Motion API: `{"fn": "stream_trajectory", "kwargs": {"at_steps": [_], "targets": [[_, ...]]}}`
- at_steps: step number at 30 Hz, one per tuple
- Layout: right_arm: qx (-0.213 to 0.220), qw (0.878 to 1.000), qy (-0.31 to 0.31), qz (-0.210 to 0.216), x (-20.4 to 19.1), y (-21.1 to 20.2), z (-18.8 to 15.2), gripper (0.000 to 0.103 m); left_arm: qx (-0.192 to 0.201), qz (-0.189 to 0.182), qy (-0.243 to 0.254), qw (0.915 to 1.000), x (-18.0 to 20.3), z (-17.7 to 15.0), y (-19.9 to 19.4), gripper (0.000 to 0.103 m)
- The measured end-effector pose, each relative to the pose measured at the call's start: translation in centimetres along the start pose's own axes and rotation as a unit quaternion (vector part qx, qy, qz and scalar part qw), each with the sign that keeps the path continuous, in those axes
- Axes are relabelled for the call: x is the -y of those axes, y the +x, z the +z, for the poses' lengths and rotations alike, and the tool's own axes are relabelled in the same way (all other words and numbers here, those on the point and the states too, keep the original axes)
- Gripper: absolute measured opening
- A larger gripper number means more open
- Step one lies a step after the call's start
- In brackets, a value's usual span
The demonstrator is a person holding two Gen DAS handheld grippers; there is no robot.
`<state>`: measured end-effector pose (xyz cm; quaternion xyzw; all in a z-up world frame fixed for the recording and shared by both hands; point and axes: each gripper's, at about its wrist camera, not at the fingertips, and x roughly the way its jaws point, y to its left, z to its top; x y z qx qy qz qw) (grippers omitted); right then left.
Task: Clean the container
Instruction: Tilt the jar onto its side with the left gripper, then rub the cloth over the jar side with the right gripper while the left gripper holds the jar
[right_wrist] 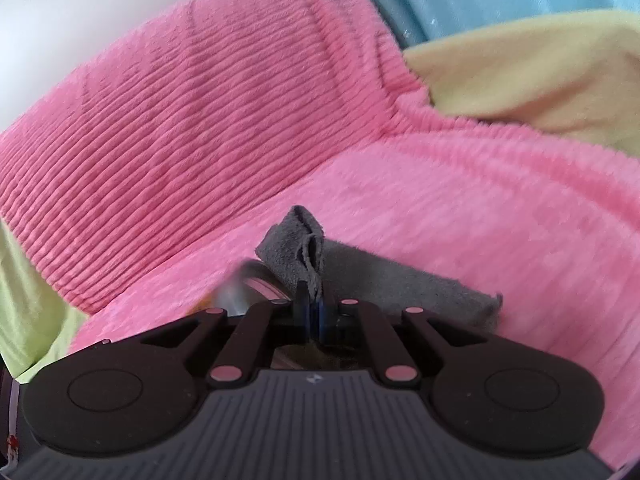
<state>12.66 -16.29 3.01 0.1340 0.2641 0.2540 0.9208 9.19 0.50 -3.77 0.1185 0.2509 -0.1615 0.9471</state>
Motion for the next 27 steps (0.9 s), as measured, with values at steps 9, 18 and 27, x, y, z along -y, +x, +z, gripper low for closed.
{"fn": "stream_trajectory", "kwargs": {"at_steps": [9, 18, 27], "targets": [[0.016, 0.999, 0.018, -0.026, 1.7, -0.7, 0.3, 0.003, -0.008, -0.016, 0.030, 0.9994, 0.5, 0.9, 1.8, 0.098], [0.086, 0.992, 0.019, -0.091, 2.6, -3.2, 1.2, 0.003, -0.006, -0.033, 0.016, 0.9993, -0.3, 0.9, 2.5, 0.095], [0.098, 0.993, -0.017, -0.063, 0.6, -3.8, 0.9, 0.003, -0.016, -0.029, -0.001, 0.9994, -0.5, 0.8, 1.7, 0.093]]}}
